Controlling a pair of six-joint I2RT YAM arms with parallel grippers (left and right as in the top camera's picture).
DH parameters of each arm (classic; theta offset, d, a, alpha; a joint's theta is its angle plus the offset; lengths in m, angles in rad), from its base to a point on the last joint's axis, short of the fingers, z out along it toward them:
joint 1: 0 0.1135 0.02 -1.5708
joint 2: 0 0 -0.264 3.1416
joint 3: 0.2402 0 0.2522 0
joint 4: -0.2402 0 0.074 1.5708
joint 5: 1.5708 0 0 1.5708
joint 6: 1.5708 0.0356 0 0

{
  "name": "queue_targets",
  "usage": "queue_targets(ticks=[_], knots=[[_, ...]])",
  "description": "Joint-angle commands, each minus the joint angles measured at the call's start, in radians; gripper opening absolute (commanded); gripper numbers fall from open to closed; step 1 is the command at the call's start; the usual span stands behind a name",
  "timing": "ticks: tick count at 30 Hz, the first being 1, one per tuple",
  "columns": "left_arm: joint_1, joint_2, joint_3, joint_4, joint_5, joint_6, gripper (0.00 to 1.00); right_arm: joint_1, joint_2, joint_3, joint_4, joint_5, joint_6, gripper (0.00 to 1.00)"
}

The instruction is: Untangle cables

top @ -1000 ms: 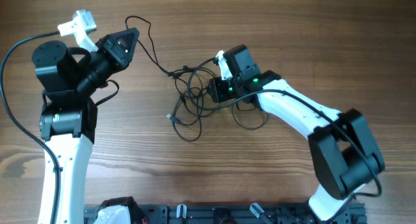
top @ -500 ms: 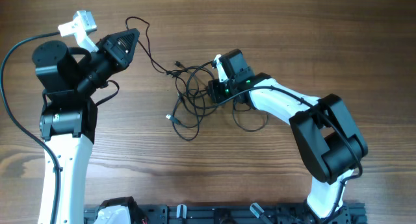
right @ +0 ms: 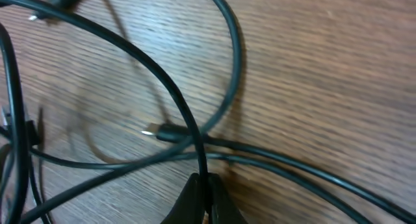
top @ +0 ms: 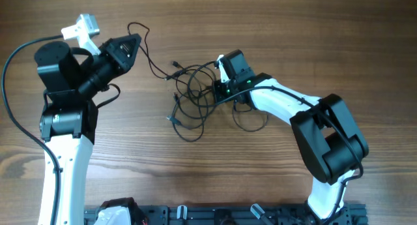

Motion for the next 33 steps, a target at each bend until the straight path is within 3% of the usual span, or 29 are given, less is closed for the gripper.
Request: queue_targets(ticks=[1,16,33], knots=[[0.010,-0.002,0.016,-0.034,-0.065,0.096,0.04,-0.060,-0.076,0.011,-0.060,0.099,0.076,0.04],[0.223,-0.002,0.016,-0.024,-0.085,0.095,0.04,-0.379,-0.440,0.011,-0.151,0.180,0.081,0.04],[0.426,-0.002,0.016,0.020,-0.093,0.045,0.04,-0.655,-0.471,0.011,-0.318,0.315,0.283,0.04]])
